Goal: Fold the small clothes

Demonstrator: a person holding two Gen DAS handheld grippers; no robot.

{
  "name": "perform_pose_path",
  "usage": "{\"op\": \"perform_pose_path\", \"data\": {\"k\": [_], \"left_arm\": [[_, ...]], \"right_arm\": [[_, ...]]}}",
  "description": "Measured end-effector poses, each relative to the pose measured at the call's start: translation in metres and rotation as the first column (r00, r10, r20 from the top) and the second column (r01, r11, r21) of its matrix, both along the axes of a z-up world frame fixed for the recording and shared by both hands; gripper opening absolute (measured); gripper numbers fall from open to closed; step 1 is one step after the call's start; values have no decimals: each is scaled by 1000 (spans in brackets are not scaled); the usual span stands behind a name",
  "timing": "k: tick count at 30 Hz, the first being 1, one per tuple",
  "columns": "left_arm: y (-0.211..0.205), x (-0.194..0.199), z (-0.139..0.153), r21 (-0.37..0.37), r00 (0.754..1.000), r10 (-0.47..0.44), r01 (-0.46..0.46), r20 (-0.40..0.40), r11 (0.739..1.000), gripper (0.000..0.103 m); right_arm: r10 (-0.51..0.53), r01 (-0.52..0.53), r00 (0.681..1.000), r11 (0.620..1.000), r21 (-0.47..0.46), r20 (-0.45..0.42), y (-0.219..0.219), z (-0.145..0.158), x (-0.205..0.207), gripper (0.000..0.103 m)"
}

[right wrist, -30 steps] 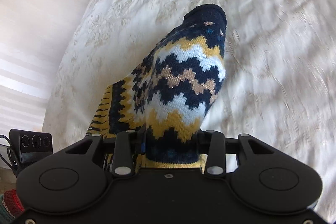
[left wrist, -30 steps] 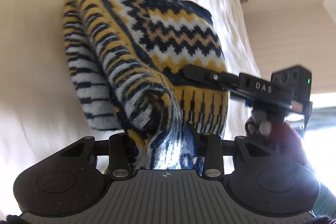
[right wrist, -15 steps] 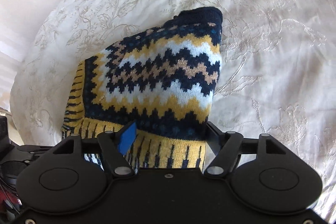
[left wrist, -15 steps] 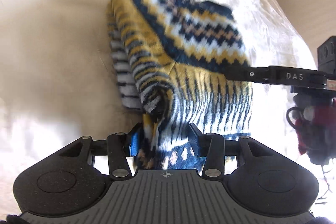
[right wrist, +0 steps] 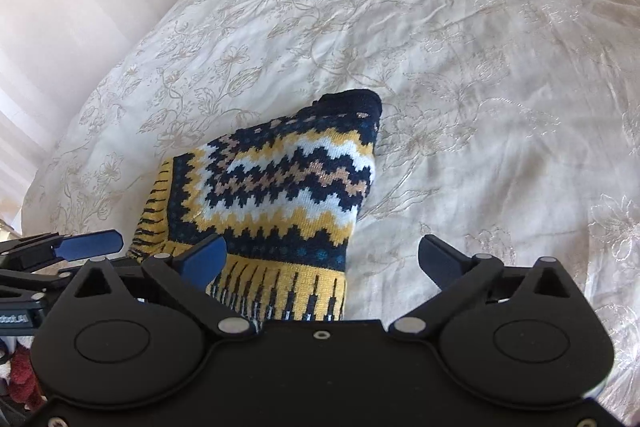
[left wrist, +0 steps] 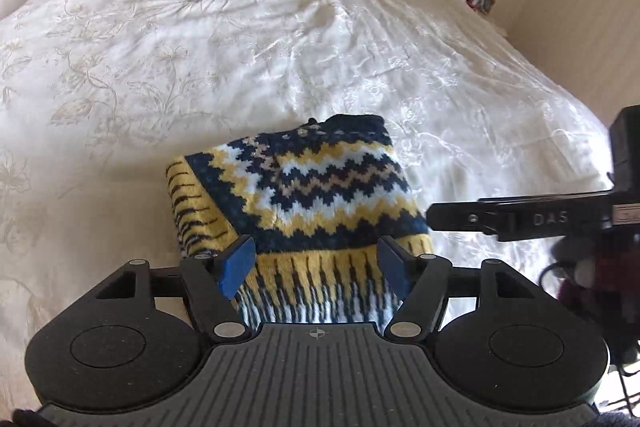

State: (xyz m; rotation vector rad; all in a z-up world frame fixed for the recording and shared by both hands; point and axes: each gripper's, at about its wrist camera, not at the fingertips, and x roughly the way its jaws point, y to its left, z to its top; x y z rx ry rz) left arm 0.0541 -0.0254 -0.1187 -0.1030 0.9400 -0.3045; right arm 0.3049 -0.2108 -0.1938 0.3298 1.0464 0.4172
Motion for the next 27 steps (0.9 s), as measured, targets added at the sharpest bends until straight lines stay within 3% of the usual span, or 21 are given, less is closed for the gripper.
{"op": "perform_pose_path", "data": {"k": [9, 11, 16, 20, 27], "left_arm": [[23, 40, -52, 115, 988, 51, -35, -143, 993, 73], [29, 42, -57, 118, 987, 48, -30, -156, 993, 88], [49, 49, -70, 32, 969, 76, -71, -236, 997, 97], [51, 53, -74, 20, 967, 48, -44, -250, 999, 100], [56, 55, -64, 13, 976, -14, 18, -218, 1000, 100]], "right_arm": [[-66, 66, 998, 995, -77, -1, 7, -2, 18, 102], [-86, 85, 996, 992, -98, -7, 12, -9, 26, 102], [-98, 77, 991, 973, -217, -89, 31, -42, 51, 102], [-93, 53, 987, 958, -281, -130, 44, -70, 61, 102], [-127, 92, 986, 957, -275, -110, 43, -60, 57, 102]]}}
